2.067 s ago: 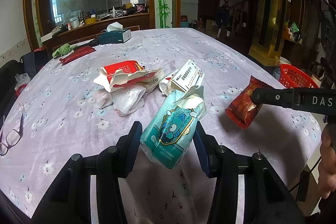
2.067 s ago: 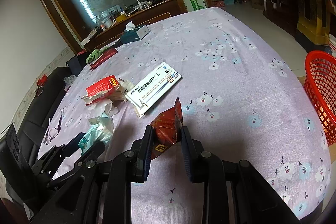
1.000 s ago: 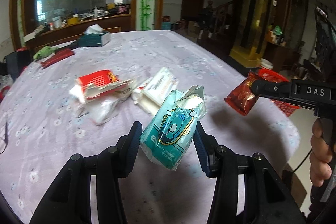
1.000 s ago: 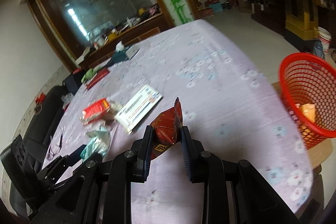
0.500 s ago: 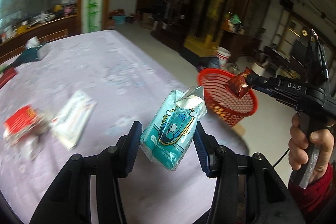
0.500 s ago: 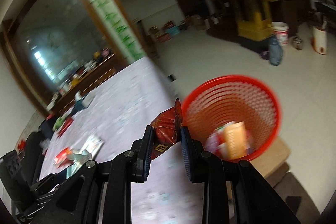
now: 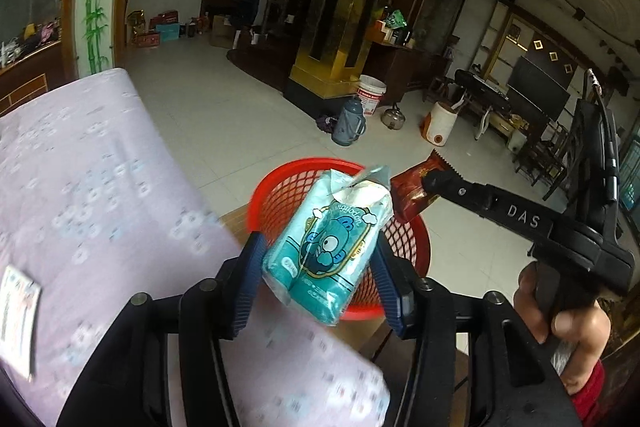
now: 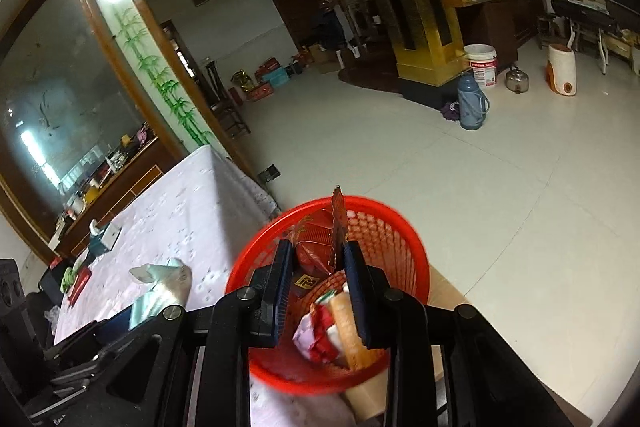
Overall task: Collect trash
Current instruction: 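Carry both items over the red basket and open both tools to drop them, then grasp the red toothpaste box with the left tool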
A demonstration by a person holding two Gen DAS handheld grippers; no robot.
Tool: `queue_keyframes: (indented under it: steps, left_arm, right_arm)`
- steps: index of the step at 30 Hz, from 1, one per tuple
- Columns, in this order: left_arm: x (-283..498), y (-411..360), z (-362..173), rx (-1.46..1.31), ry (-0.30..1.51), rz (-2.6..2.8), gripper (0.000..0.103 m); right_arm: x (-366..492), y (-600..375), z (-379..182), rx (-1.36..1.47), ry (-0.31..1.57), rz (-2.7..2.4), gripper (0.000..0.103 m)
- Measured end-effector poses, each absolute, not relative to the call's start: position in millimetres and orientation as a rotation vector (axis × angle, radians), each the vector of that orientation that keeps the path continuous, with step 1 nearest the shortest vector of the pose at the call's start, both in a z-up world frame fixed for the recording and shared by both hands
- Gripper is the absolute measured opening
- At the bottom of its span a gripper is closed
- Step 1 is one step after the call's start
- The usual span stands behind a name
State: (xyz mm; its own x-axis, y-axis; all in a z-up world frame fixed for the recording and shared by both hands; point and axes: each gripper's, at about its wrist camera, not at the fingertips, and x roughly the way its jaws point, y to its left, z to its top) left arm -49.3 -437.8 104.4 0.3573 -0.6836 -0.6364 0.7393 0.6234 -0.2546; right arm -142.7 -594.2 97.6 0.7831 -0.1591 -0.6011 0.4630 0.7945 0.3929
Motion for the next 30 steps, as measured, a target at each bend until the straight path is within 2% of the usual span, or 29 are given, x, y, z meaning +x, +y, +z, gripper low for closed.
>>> queue_keyframes:
  steps: [1,2,3,10,14,30]
  left_arm:
    - [-47,-445,102,0.081,0.779,-0.914,0.063]
    - [-45,-448,100,0.082,0.781,-0.903,0.07]
    - [-44,-451,98,0.082,0.787,-0.889,0.07]
    - [-55,-415,92,0.112,0.781,-0.864,0.07]
    - [-64,-380,95,0.111,0.772,-0.82,0.07]
    - [-80,-157,105,-0.043,0.719,-0.511,0.07]
  right_arm:
    - [-138,-600,95,0.556,0.591,-0.366,0.031]
    - [-136,-603,93,0.557,0.596,-0.371,0.039]
    - [-134,-607,90,0.567,0.602,-0.375,0.043]
    - [-152,-586,91,0.577,0.57,-0.311,0.044]
    - [-148,-549,89,0.57,0.595,-0.203,0.048]
    - [-99,-399,74,0.453,0.758,0.09,0.05]
